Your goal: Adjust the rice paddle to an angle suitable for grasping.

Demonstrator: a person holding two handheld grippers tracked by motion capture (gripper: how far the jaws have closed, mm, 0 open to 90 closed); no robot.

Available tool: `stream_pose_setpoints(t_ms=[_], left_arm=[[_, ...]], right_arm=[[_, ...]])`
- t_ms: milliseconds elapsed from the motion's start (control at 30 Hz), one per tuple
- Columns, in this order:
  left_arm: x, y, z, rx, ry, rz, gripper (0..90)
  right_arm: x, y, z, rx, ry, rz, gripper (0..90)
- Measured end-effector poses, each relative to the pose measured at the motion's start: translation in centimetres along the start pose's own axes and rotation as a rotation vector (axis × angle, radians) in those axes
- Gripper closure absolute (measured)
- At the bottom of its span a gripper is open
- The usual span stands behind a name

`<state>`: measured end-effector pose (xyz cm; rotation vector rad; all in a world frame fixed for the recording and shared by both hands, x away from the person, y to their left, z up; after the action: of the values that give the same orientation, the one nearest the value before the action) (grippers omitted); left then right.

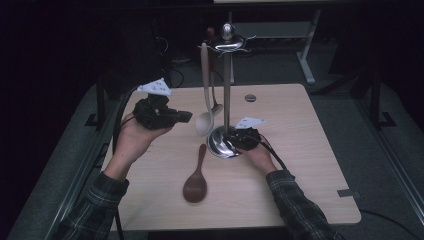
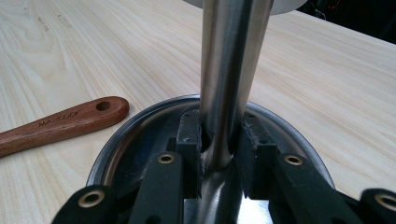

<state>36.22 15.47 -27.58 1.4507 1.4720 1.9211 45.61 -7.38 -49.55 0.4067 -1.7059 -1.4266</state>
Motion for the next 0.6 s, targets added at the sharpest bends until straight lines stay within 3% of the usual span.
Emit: stream_pose_setpoints(t_ms=[400, 600], left_arm=[[-1.7, -7.6, 0.2, 0.062, 0.015, 0.026, 90.0], [-2.6, -11.2, 0.5, 0.071, 0.035, 0.050, 90.0]], right_arm=[[0.0, 0.0, 0.0, -0.003, 0.005, 0.001, 72.2], [0.0, 0.0, -0.1, -0.001, 0.005, -0.002, 72.2]])
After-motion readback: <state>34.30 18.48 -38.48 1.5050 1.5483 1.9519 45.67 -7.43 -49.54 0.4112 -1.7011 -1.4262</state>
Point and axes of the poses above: each handheld gripper's, and its own axes: x roughly backward along the jaws, y roughly out of its top, z roughly to its left, the point moved 4 cm from there along -x, roughly forward along the jaws, and after that the axes turned 6 degrees about -z, right-handed, at the moved point
